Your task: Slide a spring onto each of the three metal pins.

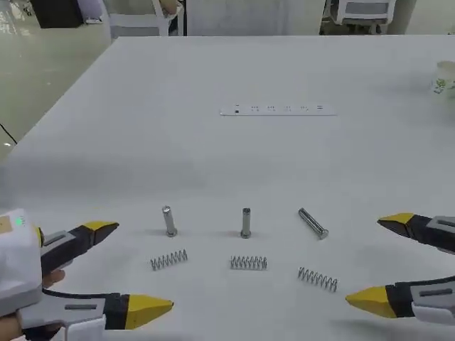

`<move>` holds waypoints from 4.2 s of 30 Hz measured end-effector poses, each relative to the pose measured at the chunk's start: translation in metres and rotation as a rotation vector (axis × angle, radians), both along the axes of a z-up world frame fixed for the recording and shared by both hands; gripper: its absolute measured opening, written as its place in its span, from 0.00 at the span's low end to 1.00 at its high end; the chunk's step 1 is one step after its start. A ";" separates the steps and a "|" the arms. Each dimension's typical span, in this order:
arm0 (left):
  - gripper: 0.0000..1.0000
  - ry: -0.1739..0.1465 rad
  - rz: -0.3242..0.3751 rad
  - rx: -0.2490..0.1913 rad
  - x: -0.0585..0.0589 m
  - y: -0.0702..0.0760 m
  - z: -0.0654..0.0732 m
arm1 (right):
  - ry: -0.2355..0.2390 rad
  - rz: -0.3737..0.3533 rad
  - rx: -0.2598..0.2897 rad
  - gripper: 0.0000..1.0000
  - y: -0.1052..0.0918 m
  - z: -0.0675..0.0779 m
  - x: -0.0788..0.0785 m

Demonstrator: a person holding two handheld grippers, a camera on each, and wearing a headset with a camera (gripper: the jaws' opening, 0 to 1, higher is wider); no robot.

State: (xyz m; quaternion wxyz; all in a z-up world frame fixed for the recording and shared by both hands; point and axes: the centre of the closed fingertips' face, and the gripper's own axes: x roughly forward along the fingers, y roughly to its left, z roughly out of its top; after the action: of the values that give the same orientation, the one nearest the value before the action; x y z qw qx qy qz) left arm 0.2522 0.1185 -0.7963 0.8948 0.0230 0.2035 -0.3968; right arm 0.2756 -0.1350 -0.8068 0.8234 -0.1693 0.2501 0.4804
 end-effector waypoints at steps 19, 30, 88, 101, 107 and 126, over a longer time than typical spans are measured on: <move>0.96 -0.003 0.003 -0.005 0.001 0.000 0.000 | 0.005 -0.005 -0.005 0.81 -0.001 -0.003 -0.002; 0.96 -0.001 0.005 -0.002 0.000 0.001 -0.001 | 0.011 -0.003 -0.008 0.81 -0.001 -0.005 -0.003; 0.95 0.005 -0.005 0.002 0.002 -0.001 -0.002 | 0.016 0.012 -0.015 0.79 0.003 -0.002 0.002; 0.95 0.006 -0.004 -0.002 0.001 -0.003 -0.003 | -0.019 0.020 -0.010 0.77 0.018 0.011 0.026; 0.94 0.003 -0.002 -0.005 0.002 -0.003 -0.002 | -0.031 0.019 -0.023 0.74 0.026 0.015 0.043; 0.94 0.003 0.007 -0.010 0.001 -0.003 -0.004 | -0.018 0.007 -0.083 0.63 0.042 0.009 0.074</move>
State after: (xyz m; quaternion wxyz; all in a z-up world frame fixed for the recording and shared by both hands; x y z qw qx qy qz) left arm 0.2535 0.1155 -0.7999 0.8959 0.0174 0.2031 -0.3948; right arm 0.3493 -0.0934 -0.7980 0.8161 -0.2086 0.2620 0.4710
